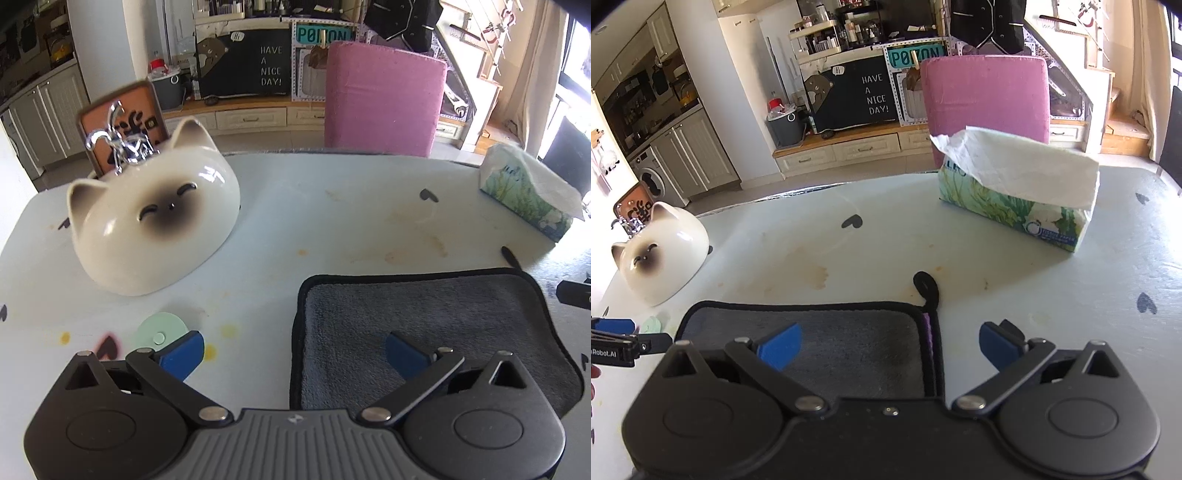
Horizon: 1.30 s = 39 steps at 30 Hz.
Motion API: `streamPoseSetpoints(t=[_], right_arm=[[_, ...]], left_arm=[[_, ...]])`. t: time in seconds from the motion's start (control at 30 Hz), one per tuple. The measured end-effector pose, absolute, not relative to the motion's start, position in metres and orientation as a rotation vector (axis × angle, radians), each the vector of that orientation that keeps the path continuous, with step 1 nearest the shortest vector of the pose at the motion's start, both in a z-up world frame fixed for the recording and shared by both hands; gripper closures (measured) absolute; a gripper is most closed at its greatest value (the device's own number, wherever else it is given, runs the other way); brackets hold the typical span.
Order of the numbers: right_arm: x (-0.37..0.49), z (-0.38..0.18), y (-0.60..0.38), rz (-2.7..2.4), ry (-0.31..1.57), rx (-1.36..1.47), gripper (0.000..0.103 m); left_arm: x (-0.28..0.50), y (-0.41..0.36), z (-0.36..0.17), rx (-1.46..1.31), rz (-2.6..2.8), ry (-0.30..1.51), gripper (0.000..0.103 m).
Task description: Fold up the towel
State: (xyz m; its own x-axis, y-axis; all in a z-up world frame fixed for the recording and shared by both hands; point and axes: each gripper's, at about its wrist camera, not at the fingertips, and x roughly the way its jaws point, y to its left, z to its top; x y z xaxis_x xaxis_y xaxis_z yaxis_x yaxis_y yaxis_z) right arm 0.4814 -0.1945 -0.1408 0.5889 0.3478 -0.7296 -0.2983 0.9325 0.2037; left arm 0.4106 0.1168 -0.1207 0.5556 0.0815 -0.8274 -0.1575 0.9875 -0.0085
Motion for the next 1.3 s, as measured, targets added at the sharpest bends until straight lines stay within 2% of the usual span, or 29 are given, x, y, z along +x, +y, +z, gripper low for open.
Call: streamPoseSetpoints(t=[1.3], right_arm=[[0.291, -0.026, -0.234, 0.402, 0.674, 0.024, 0.0]], left_arm=[[0.221, 0.052, -0.002, -0.094, 0.094, 0.759, 0.0]])
